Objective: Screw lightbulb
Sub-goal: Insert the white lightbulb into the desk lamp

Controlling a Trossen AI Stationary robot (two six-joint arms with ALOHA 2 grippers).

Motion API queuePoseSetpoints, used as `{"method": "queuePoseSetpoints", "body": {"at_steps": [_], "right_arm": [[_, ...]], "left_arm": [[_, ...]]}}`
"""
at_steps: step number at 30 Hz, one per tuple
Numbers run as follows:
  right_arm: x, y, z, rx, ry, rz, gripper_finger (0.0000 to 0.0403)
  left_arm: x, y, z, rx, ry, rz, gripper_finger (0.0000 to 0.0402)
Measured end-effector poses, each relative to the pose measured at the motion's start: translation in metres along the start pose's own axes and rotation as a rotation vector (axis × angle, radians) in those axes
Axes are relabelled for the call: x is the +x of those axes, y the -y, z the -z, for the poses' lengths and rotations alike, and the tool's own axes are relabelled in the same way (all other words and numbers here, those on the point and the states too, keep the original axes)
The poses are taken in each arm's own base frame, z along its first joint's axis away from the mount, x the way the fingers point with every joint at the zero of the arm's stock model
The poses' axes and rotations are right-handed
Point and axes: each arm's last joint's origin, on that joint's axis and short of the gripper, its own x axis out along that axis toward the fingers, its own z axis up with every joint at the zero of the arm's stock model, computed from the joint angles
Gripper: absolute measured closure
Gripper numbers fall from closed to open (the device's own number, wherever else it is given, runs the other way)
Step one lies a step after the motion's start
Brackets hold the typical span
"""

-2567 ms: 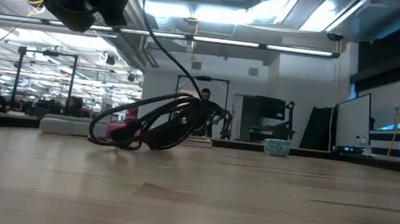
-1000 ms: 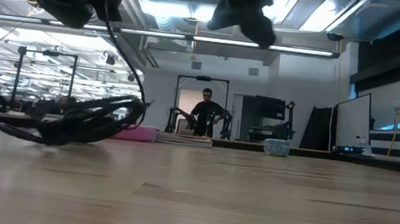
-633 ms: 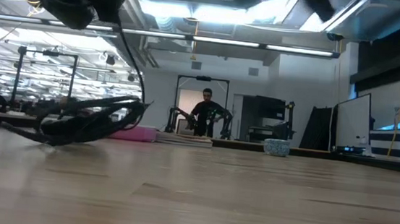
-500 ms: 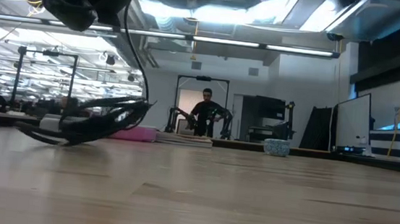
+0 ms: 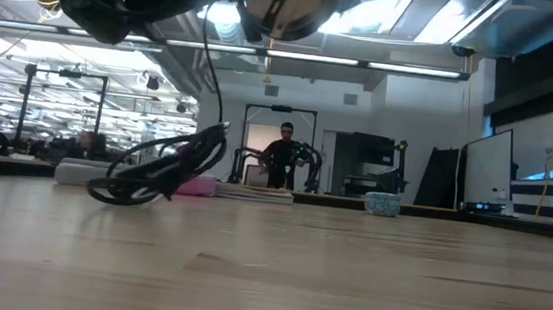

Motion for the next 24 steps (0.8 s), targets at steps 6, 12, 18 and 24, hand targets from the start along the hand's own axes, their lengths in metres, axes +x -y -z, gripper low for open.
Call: {"method": "queuePoseSetpoints", "body": {"at_steps": [6, 12, 18, 24], "right_arm": [[0.008, 0.005, 0.005, 0.064, -0.044, 0.026, 0.0303], [0.010, 0.009, 0.004, 0.096, -0.060, 0.075, 0.0245], [0.010, 0.013, 0.006, 0.090, -0.152, 0.190, 0.0238], [0.020, 0.020, 0.008, 0.143, -0.124, 0.162, 0.0237]], "left_arm": [[0.000, -0.006, -0.003, -0.133, 0.063, -0.100, 0.0251], [-0.001, -0.015, -0.005, -0.204, 0.100, -0.197, 0.0251], [-0.003, -0.024, 0.000, -0.256, 0.071, -0.293, 0.0251], [-0.003, -0.024, -0.001, -0.293, 0.100, -0.304, 0.0251]]}}
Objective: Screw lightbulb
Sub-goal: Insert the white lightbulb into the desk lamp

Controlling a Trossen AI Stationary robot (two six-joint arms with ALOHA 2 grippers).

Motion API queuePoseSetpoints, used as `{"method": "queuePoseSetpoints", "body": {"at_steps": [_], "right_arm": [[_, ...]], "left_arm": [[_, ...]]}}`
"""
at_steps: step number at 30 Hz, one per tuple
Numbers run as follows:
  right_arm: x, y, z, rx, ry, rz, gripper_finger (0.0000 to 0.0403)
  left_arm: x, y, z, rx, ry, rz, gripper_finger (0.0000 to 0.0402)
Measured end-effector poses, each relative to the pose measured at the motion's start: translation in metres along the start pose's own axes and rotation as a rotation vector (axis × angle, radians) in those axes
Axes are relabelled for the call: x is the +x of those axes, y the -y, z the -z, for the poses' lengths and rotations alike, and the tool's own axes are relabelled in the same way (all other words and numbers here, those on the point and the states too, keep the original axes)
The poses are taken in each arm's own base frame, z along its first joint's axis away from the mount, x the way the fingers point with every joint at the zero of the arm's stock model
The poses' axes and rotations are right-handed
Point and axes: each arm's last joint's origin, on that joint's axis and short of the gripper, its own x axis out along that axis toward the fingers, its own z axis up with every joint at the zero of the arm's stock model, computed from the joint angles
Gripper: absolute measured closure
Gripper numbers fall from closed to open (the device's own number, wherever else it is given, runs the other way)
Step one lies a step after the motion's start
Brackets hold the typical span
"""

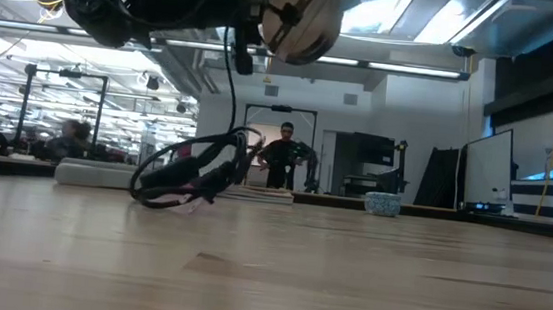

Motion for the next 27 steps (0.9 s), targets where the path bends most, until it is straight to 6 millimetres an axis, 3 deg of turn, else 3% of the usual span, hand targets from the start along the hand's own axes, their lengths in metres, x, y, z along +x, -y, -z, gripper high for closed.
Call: {"method": "queuePoseSetpoints", "body": {"at_steps": [8, 17, 21, 27], "right_arm": [[0.023, 0.007, 0.008, 0.020, -0.039, -0.021, 0.0237], [0.023, 0.009, 0.007, 0.042, -0.045, 0.001, 0.0241], [0.026, 0.011, 0.008, 0.062, -0.047, 0.008, 0.0274], [0.030, 0.013, 0.010, 0.067, -0.076, 0.032, 0.0357]], "left_arm": [[0.000, 0.002, -0.002, -0.043, 0.026, 0.018, 0.0251], [0.000, 0.002, -0.002, -0.029, 0.023, 0.023, 0.0251], [0.000, 0.002, -0.002, -0.031, 0.023, 0.023, 0.0251], [0.000, 0.001, -0.002, -0.034, 0.024, 0.014, 0.0251]]}}
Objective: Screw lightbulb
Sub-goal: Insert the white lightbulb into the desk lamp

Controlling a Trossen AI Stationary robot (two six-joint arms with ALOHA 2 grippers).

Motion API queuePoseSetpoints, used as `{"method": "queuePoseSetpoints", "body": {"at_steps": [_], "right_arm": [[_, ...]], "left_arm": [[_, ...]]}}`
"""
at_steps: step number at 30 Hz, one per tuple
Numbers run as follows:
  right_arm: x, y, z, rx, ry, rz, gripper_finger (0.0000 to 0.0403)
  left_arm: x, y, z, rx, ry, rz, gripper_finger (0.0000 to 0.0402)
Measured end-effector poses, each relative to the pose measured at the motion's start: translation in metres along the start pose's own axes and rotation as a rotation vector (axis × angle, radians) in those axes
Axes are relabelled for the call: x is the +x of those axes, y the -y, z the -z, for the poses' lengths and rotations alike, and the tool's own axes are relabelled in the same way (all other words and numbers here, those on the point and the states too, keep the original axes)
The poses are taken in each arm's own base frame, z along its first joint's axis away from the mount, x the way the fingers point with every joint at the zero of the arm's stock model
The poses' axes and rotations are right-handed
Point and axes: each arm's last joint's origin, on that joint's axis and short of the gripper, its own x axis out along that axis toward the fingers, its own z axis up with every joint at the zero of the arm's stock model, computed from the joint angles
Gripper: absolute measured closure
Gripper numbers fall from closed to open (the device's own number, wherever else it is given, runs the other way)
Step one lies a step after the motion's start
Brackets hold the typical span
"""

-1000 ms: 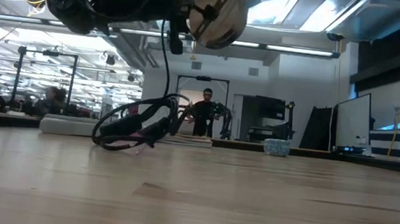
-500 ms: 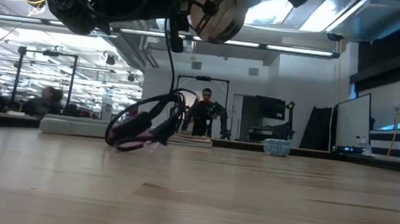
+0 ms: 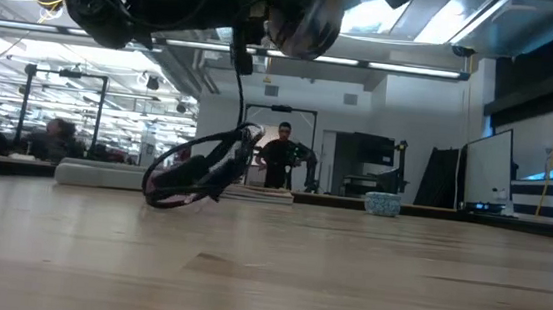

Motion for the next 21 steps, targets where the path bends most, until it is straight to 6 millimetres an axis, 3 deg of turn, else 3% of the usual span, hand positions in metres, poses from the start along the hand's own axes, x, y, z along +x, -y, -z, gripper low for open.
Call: {"method": "queuePoseSetpoints", "body": {"at_steps": [4, 21], "right_arm": [[-0.0020, 0.0023, 0.0014, -0.001, -0.070, 0.090, 0.0393], [-0.0051, 0.0017, 0.0012, -0.002, -0.087, 0.119, 0.0392]], "left_arm": [[-0.0003, -0.0011, 0.0004, 0.007, 0.001, -0.010, 0.0251], [-0.0002, 0.0010, -0.0002, 0.043, 0.000, 0.015, 0.0251]]}}
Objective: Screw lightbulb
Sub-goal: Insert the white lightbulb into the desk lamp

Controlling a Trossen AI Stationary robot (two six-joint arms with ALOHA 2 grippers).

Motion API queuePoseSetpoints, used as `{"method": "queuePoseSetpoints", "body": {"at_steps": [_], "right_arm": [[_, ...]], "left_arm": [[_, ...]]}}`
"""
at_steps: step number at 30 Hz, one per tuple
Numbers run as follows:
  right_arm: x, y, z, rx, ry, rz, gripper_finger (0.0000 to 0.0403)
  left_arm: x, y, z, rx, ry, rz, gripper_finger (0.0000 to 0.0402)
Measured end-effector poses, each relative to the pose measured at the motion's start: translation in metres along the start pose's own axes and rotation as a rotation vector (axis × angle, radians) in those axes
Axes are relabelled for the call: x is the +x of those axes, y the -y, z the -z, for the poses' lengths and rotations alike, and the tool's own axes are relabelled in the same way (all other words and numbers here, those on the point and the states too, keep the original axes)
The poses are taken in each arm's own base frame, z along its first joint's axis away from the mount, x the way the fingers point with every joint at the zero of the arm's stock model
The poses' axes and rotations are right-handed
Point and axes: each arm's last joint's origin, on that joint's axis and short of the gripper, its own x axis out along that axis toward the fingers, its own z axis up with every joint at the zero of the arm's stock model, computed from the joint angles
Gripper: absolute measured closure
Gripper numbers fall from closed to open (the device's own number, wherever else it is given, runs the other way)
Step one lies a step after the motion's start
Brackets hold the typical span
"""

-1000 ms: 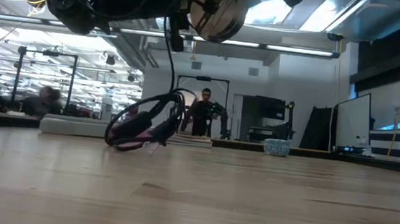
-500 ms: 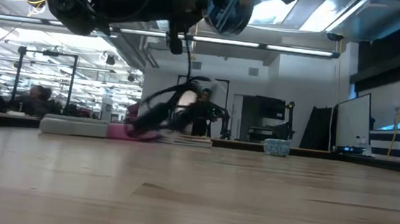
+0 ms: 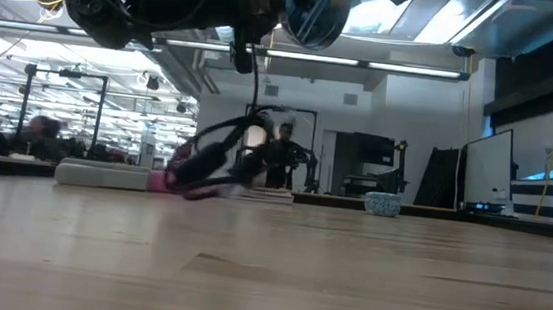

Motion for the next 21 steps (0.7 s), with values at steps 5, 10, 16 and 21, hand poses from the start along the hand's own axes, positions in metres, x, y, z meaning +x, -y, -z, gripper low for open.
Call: {"method": "queuePoseSetpoints", "body": {"at_steps": [5, 10, 16, 21], "right_arm": [[0.000, -0.001, -0.001, 0.012, 0.041, -0.051, 0.0394], [0.000, -0.004, -0.003, 0.047, 0.112, -0.144, 0.0389], [0.000, -0.005, -0.003, 0.128, 0.115, -0.166, 0.0401], [-0.001, -0.005, -0.002, 0.204, 0.079, -0.132, 0.0401]], "left_arm": [[0.000, 0.000, 0.000, 0.011, -0.001, 0.000, 0.0251], [0.000, 0.002, -0.002, 0.079, 0.016, 0.026, 0.0251], [-0.001, 0.010, -0.006, 0.245, 0.030, 0.142, 0.0251], [-0.002, 0.016, -0.008, 0.336, 0.010, 0.269, 0.0251]]}}
